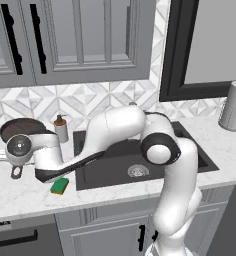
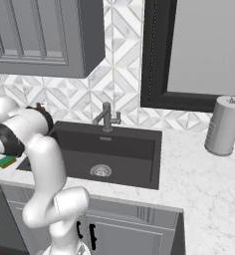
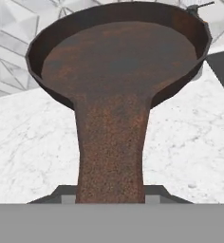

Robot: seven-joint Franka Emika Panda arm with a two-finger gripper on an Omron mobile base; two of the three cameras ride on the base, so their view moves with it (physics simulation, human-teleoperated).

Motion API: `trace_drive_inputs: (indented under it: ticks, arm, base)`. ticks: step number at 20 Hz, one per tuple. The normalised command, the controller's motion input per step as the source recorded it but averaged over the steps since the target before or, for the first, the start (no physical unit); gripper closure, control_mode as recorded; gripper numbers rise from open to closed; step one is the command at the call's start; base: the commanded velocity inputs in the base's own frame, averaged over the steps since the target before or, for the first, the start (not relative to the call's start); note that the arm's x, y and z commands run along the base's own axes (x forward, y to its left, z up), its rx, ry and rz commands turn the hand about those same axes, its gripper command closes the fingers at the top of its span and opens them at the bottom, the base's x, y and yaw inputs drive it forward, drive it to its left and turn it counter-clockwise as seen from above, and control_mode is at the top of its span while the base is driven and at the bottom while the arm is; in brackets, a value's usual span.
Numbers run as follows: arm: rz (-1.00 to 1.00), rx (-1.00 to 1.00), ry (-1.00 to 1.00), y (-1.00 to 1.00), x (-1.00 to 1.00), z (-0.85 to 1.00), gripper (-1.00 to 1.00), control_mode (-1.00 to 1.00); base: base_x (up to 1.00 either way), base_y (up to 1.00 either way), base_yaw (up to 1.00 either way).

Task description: Pick the pan and sponge and place them into the sink. Then turn on the water.

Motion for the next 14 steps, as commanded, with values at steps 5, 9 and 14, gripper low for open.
trace_drive_inputs:
  ticks: [5,9,14]
  arm:
    - [-0.19,0.00,0.07,-0.55,-0.88,0.35,1.00,-1.00]
    - [-0.40,0.03,0.17,-0.80,-0.65,0.19,1.00,-1.00]
    - [-0.47,0.11,0.17,-0.93,-0.48,0.13,1.00,-1.00]
  base:
    - [0.00,0.00,0.00]
    - [0.00,0.00,0.00]
    - [0.00,0.00,0.00]
